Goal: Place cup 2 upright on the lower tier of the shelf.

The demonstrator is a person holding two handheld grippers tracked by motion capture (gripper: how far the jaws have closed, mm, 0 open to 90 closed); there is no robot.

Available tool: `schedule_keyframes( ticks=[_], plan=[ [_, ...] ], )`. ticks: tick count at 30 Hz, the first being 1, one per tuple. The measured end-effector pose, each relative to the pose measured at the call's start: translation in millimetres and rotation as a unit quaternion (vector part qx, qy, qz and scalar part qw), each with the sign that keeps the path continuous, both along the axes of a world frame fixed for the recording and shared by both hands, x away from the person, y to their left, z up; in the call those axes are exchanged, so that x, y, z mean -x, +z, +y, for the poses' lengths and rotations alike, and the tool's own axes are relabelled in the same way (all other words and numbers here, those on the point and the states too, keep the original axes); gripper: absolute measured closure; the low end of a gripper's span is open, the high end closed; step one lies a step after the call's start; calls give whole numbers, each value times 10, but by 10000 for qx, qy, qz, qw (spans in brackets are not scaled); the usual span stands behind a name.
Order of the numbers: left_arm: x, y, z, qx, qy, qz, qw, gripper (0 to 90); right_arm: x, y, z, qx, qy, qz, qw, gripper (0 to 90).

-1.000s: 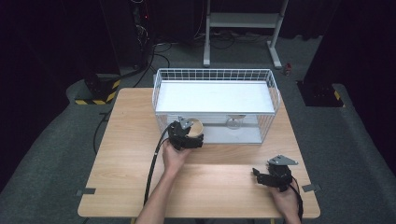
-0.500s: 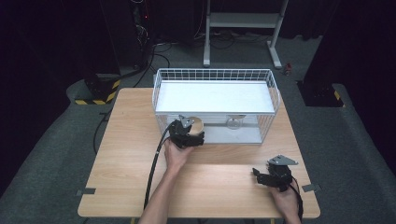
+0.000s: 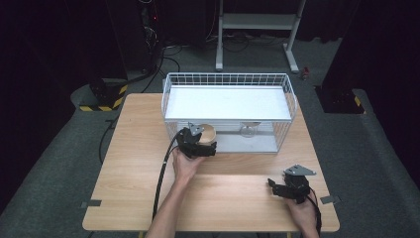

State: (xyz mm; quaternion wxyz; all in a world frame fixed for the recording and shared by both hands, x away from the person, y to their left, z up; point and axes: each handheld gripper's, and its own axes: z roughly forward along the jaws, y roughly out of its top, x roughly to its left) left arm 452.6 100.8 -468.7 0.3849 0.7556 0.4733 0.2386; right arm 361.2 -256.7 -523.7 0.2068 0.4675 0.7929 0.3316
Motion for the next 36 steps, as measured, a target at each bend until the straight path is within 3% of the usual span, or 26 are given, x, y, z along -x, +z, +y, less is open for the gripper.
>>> schedule_keyframes(
  ticks=[7,14,18,36],
  plan=[
    [43,43,71,117,23,-2,9999,2,0,0,0,2,-2,-1,10000,239],
    [91,32,102,93,-5,64,9999,5,0,0,0,1,-2,-1,10000,239],
    [140,20,104,-158,-9,-66,9999,57,0,0,0,2,-2,-1,10000,239],
    [223,-52,112,-145,0,111,9998,198,-2,-1,-2,10,18,-16,10000,239]
  ],
)
